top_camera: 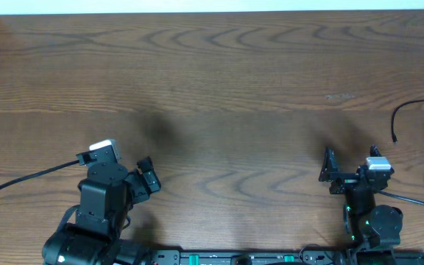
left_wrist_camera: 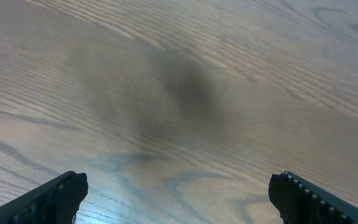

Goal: Untangle cables

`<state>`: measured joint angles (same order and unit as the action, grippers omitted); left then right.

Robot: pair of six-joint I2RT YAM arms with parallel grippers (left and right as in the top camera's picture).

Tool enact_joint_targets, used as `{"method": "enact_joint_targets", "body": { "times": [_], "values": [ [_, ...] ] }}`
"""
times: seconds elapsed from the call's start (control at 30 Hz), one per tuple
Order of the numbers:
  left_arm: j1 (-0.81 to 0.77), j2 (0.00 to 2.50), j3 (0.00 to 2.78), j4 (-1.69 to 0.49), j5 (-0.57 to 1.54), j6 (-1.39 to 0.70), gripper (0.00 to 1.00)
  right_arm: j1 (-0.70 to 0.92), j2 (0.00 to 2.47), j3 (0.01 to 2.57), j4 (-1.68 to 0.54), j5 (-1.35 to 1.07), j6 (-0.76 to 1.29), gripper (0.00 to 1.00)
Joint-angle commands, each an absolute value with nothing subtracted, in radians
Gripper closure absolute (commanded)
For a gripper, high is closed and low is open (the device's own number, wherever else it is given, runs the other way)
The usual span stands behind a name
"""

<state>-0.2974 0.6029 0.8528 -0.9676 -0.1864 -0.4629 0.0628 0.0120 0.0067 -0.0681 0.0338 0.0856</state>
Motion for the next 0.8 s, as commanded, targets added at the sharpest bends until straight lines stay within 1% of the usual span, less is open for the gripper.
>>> {"method": "enact_joint_targets", "body": {
  "times": [0.0,0.77],
  "values": [
    [-0.300,0.600,0.850,-0.967,-0.199,-0.449,0.02,0.057,0.005,0.005,-0.071,0.022,0.011,0.01],
    [-0.300,0.600,0.850,-0.967,-0.199,-0.449,0.02,0.060,0.005,0.005,-0.075,-0.010,0.000,0.01]
  ]
}}
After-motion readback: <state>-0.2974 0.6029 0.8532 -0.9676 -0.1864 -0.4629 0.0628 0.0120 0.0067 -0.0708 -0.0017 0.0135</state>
